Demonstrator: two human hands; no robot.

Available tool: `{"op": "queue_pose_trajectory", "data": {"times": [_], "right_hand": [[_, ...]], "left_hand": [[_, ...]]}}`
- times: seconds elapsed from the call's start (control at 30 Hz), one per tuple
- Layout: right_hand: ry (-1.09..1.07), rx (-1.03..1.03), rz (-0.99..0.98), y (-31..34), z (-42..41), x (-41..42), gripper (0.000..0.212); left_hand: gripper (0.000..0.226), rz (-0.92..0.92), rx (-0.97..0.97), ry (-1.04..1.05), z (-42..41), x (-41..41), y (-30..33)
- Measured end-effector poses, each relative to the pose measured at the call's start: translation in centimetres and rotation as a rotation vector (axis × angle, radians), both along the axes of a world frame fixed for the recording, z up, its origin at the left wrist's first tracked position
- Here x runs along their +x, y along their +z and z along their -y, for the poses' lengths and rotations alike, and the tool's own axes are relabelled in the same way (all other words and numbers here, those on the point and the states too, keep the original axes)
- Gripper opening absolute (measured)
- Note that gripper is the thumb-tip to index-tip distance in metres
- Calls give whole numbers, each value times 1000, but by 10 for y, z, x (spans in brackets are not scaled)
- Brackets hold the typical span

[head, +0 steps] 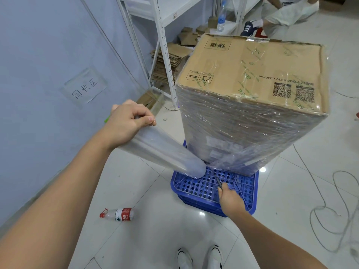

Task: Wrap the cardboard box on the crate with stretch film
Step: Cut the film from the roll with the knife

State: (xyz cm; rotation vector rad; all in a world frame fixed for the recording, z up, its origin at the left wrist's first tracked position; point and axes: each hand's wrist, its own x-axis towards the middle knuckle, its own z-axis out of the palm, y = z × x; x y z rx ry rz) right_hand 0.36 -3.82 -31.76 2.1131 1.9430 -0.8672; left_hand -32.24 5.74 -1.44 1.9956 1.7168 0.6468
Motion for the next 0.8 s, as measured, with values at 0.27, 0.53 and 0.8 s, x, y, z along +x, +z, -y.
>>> {"op": "queue_pose_trajectory", "data": {"times": [0.27, 0.53, 0.8], "right_hand": [[-26, -7, -79, 7, -41, -23, 28], [-38, -52, -46, -20, -4, -1, 31], [-25, -27, -109, -16, -48, -21, 28]], "left_hand": [[17, 6, -8, -2, 0, 7, 4], [11, 45, -31, 9, 2, 2, 5], [12, 51, -48, 30, 5, -1, 7]]}}
